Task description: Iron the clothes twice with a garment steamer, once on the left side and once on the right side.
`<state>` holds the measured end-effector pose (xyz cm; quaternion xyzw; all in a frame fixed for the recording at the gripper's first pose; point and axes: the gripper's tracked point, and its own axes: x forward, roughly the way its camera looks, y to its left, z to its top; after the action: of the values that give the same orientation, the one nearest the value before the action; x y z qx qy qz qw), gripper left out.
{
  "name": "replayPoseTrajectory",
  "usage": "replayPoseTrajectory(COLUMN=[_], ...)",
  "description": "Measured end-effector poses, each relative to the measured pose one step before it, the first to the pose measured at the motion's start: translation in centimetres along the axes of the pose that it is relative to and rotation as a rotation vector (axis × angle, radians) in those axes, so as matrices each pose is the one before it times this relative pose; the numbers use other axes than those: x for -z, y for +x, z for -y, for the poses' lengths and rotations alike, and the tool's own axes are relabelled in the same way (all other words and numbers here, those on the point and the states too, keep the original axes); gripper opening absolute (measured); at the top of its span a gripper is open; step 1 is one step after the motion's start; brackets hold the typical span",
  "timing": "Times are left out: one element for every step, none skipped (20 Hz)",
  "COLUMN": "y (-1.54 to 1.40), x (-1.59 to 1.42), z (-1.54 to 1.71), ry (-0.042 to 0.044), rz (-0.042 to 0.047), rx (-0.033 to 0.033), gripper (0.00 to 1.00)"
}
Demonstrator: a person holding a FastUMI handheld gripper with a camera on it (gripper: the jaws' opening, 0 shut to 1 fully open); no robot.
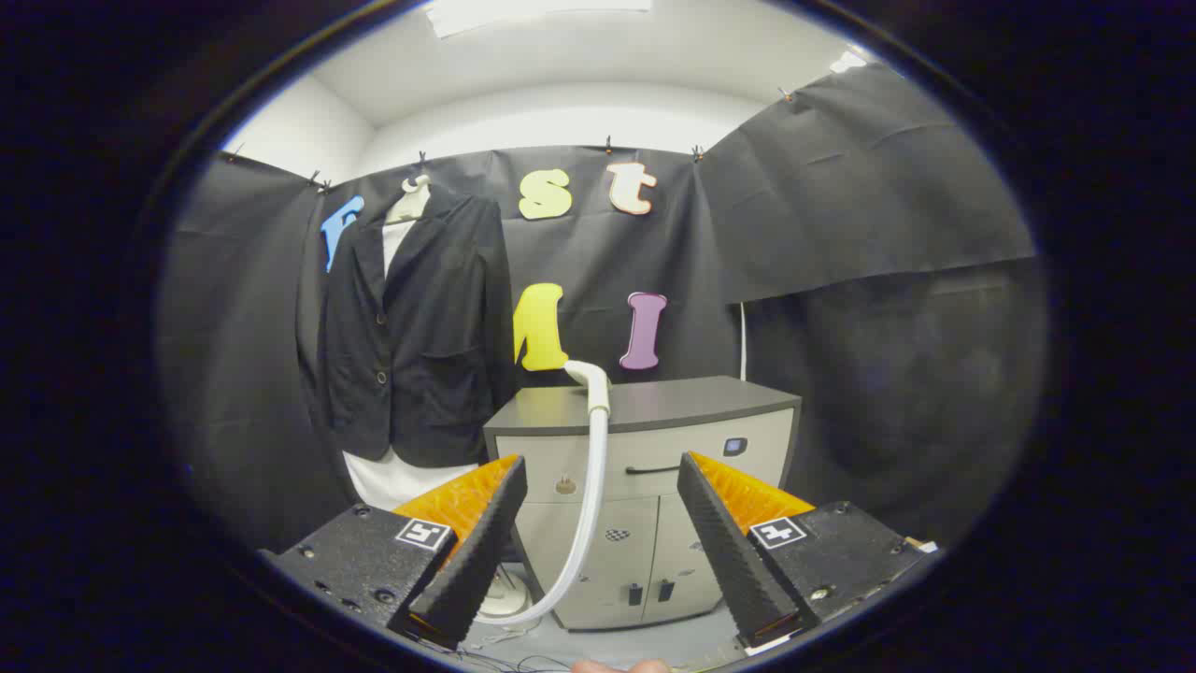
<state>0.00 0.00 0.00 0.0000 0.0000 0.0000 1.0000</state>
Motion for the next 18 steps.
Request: replayPoseTrajectory(y=[0.082,0.052,0.107,0.100,0.073,0.038,0.081,0.071,0.096,0.029,0.103,0.190,0.191,0.235,0.417,0.485,0.507,0.531], x=[-0.388,-0.520,-0.330,-0.327,-0.131,-0.132,-0.051,-0.038,0.005,-0.029,-0.004,0.030,0.155,0.036,0.062,-0.008,-0.201,-0.275], z=[0.482,0.304,0.223,0.182,0.226,0.050,-0.053,-0.020,-0.043,0.006,0.020,-0.168,-0.242,-0.262,-0.056,-0.044,-0.262,-0.331], ry=[-0.00403,-0.00032,-0.00156,-0.00270,-0.00203,0.00083,0.00164,0.00311,0.00304,0.00080,0.00540,0.00499,0.00514,0.00292,0.00043,-0.00304,0.00184,0.00504], rz=[0.00494,0.00697,0.00536,0.00228,-0.00001,-0.00106,-0.00200,-0.00349,-0.00308,-0.00630,-0.00141,-0.00657,-0.00861,-0.01403,-0.01298,-0.01496,-0.01448,-0.01636], rx=[0.00072,-0.00300,-0.00141,-0.00214,-0.00375,-0.00777,-0.00887,-0.00555,-0.00659,-0.00205,-0.00446,-0.00355,-0.00483,-0.00079,0.00052,0.00495,0.00223,-0.00211], gripper=[1.00,1.00,1.00,1.00,1.00,1.00,1.00,1.00,1.00,1.00,1.00,1.00,1.00,1.00,1.00,1.00,1.00,1.00])
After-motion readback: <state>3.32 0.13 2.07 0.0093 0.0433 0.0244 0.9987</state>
